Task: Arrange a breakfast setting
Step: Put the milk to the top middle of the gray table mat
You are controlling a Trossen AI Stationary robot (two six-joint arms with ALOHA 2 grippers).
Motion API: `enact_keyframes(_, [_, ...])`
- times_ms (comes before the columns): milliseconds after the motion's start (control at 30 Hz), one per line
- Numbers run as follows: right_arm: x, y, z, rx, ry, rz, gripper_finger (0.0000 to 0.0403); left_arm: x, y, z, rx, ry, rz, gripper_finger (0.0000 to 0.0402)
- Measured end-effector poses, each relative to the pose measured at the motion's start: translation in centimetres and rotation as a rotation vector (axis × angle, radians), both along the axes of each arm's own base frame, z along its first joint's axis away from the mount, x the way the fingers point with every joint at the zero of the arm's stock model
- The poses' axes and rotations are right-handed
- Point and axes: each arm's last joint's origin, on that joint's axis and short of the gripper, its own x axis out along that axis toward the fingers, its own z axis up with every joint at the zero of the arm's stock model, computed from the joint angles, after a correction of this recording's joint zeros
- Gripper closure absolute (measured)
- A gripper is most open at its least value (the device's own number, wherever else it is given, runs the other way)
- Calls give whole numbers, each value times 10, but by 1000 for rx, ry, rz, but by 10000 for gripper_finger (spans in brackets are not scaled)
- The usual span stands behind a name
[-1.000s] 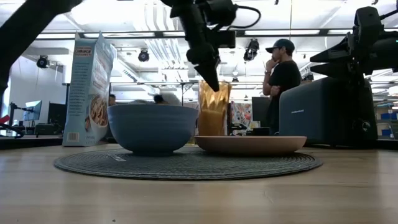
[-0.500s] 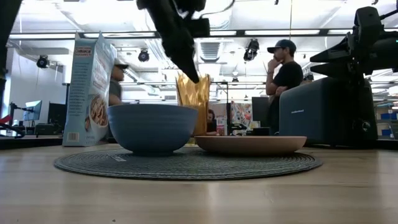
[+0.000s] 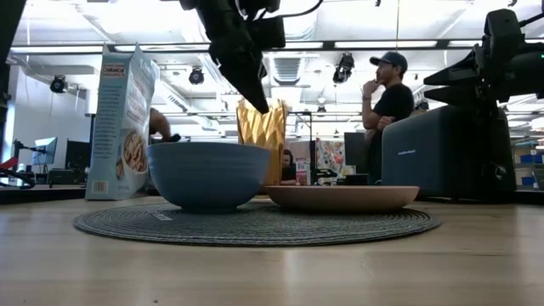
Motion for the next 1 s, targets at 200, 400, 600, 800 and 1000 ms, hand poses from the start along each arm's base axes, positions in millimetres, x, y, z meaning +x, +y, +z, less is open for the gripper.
enact_keyframes(200, [0, 0, 0, 0, 0, 0, 280, 3, -2, -5, -3, 6, -4, 401])
enact_keyframes(400, [0, 0, 0, 0, 0, 0, 280, 5, -3, -7, -55, 6, -23, 401])
enact_keyframes(600, [0, 0, 0, 0, 0, 0, 280, 5, -3, -8, -56, 7, -25, 394])
enact_keyframes(800, [0, 0, 0, 0, 0, 0, 280, 4, -4, -8, -61, 17, -19, 393])
enact_keyframes(1000, [0, 0, 0, 0, 0, 0, 280, 4, -3, -8, -56, 20, -11, 391])
